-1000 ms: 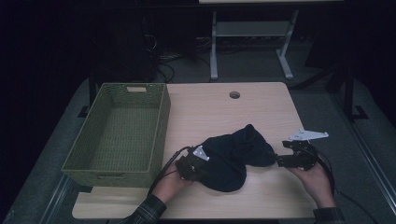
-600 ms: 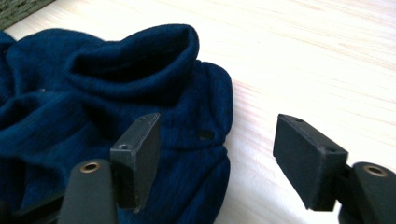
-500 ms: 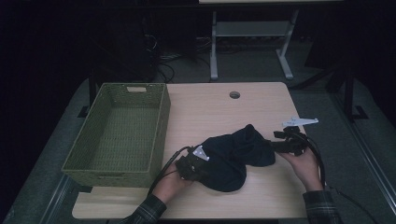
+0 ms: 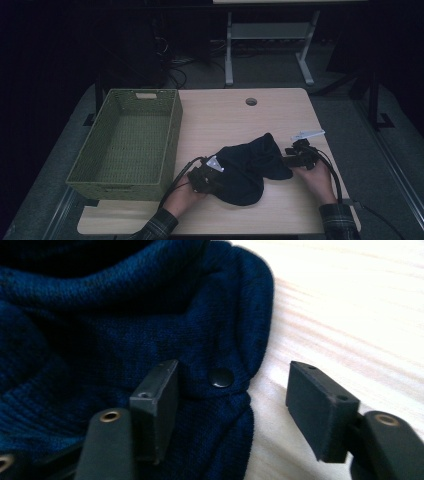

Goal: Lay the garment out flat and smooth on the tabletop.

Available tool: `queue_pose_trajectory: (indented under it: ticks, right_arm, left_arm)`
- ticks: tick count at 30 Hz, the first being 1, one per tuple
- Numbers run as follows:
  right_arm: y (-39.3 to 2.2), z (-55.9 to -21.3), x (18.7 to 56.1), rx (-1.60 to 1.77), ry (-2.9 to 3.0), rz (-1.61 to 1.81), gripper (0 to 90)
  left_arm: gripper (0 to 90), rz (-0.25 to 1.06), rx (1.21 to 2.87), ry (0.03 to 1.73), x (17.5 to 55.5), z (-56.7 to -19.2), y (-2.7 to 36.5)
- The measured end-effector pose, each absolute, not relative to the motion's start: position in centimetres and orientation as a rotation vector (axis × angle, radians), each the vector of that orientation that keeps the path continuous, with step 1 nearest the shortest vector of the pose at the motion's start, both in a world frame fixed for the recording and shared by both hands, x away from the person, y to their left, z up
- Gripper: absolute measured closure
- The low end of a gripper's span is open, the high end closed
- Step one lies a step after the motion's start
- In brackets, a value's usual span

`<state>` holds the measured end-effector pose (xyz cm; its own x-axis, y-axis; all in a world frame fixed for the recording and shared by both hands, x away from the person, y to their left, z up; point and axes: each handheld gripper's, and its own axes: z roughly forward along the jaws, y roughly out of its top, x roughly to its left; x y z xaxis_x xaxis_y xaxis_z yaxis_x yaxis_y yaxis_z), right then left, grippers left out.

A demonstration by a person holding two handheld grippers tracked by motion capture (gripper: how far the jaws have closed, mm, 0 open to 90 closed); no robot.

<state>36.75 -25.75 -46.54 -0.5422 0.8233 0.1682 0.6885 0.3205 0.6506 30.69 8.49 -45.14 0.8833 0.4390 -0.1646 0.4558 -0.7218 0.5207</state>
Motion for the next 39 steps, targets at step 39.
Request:
queue_pose_trajectory:
  ticks: [39]
  right_arm:
    - [-24.5,-39.7,38.5,1.197,2.340,0.998,69.7]
  left_arm:
    - [89.8,-0.020,2.494,0.633,30.7,-45.1,8.4]
